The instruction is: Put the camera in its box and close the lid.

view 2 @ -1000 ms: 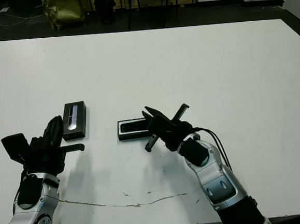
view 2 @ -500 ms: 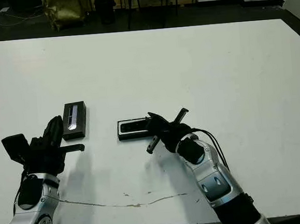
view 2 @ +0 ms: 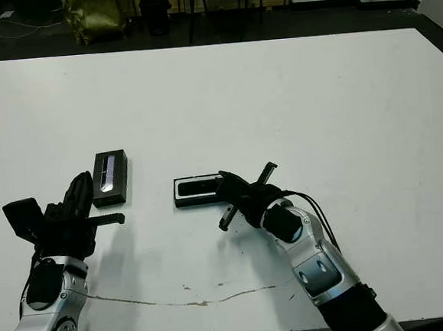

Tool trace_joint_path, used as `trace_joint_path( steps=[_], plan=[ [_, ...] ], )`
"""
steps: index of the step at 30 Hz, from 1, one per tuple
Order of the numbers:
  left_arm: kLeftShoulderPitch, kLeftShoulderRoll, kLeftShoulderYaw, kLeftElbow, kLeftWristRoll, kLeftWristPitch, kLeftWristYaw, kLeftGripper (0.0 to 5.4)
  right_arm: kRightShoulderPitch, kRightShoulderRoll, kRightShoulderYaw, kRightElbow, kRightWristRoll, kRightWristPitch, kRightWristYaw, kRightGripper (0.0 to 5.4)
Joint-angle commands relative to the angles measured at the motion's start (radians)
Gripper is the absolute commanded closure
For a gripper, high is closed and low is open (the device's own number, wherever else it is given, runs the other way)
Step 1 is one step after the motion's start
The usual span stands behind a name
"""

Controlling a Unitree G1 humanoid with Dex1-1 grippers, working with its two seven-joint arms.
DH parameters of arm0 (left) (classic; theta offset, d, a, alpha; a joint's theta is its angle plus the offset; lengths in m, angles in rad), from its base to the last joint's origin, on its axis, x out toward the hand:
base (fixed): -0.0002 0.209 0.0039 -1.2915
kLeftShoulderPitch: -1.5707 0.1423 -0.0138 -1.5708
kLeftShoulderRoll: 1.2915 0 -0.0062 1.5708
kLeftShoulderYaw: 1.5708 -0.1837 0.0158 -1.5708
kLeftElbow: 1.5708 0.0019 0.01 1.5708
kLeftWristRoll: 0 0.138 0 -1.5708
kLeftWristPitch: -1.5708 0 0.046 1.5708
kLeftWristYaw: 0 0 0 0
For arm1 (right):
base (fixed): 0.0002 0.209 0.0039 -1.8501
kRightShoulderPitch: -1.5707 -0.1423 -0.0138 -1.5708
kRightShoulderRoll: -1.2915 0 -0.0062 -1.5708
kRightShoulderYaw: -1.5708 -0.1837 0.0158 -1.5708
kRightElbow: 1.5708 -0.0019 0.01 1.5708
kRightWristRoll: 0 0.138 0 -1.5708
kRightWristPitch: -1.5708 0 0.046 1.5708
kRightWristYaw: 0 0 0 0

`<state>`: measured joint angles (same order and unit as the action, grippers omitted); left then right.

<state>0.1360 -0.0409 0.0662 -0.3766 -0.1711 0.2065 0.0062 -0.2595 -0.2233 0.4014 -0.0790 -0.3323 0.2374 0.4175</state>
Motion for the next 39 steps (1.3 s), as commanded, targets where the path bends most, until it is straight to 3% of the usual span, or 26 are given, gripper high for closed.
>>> trace_joint_path(
  steps=[1, 7, 15, 20, 23, 32, 37, 39],
  plan=[
    [0.015, 0.003, 0.005, 0.02, 0.001, 0.0, 0.0, 5.4, 0.009, -0.016, 0.009, 0.009, -0.008, 0.028, 0.017, 5.37],
    [0.016, 0.0, 0.007, 0.019, -0.008, 0.004, 0.0, 5.4, 0.027, 0.005, -0.019, -0.008, 0.021, 0.0, -0.013, 5.37],
    [0.017, 0.006, 0.004, 0.029, -0.001, -0.015, -0.009, 5.4, 0.081, 0.154, -0.165, -0.024, 0.126, -0.179, -0.262, 5.37],
    [0.018, 0.004, 0.009, 0.027, -0.01, -0.01, -0.009, 5.4, 0.073, 0.193, -0.236, 0.001, 0.154, -0.3, -0.362, 5.37],
    [0.02, 0.007, 0.007, 0.031, -0.003, -0.017, -0.009, 5.4, 0.069, 0.215, -0.297, -0.006, 0.242, -0.31, -0.363, 5.37],
    [0.022, 0.002, 0.003, 0.026, 0.008, -0.008, -0.001, 5.4, 0.174, 0.207, -0.36, -0.115, 0.31, -0.234, -0.361, 5.37],
    [0.025, 0.0, -0.001, 0.012, 0.012, 0.008, 0.007, 5.4, 0.259, 0.219, -0.385, -0.101, 0.409, -0.314, -0.316, 5.37],
    [0.027, 0.004, -0.004, 0.012, 0.022, 0.007, 0.01, 5.4, 0.293, 0.221, -0.388, -0.12, 0.425, -0.312, -0.314, 5.37]
  ],
)
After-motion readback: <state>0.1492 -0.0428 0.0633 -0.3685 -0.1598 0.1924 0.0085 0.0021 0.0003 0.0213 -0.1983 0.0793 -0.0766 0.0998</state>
